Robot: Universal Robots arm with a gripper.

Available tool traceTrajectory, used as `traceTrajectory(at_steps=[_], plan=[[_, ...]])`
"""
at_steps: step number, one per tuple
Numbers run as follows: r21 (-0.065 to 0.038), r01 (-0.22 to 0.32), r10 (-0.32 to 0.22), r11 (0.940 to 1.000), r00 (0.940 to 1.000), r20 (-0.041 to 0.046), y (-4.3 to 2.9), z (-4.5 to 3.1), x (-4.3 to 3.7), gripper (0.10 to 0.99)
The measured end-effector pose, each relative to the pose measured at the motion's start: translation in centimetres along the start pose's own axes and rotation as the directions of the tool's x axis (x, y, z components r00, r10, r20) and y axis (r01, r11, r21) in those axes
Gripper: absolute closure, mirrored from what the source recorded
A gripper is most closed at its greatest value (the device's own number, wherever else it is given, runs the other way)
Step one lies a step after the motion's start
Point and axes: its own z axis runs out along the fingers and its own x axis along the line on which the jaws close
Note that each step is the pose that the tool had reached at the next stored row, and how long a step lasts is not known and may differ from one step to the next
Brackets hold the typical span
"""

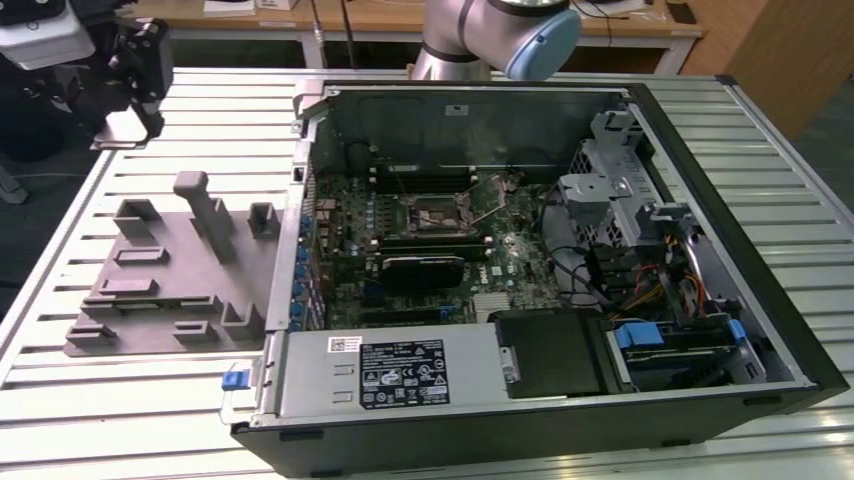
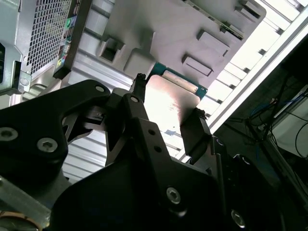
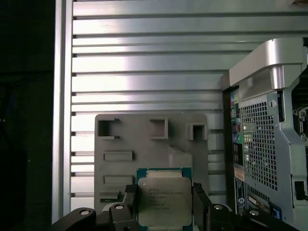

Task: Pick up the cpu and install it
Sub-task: 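Pick up the cpu and move it towards the insertion slot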

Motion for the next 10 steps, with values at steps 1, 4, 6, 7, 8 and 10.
traceTrajectory(at_steps=[1, 4, 6, 7, 8, 10], plan=[[0.0, 0.0, 0.0, 1.0, 1.0, 0.0, 0.02, 0.0, -0.12, 0.545], [0.0, 0.0, 0.0, 1.0, 1.0, -0.0001, 0.08, 0.0, -0.5, 0.545], [0.0, 0.0, 0.0, 1.0, 1.0, 0.0, 0.12, 0.0, -0.77, 0.545], [0.0, 0.0, 0.0, 1.0, 1.0, -0.0001, 0.14, 0.0, -0.91, 0.545], [0.0, 0.0, 0.0, 1.0, 1.0, 0.0, 0.17, 0.0, -1.07, 0.545], [0.0, 0.0, 0.0, 1.0, 1.0, -0.0001, 0.21, 0.0, -1.39, 0.545]])
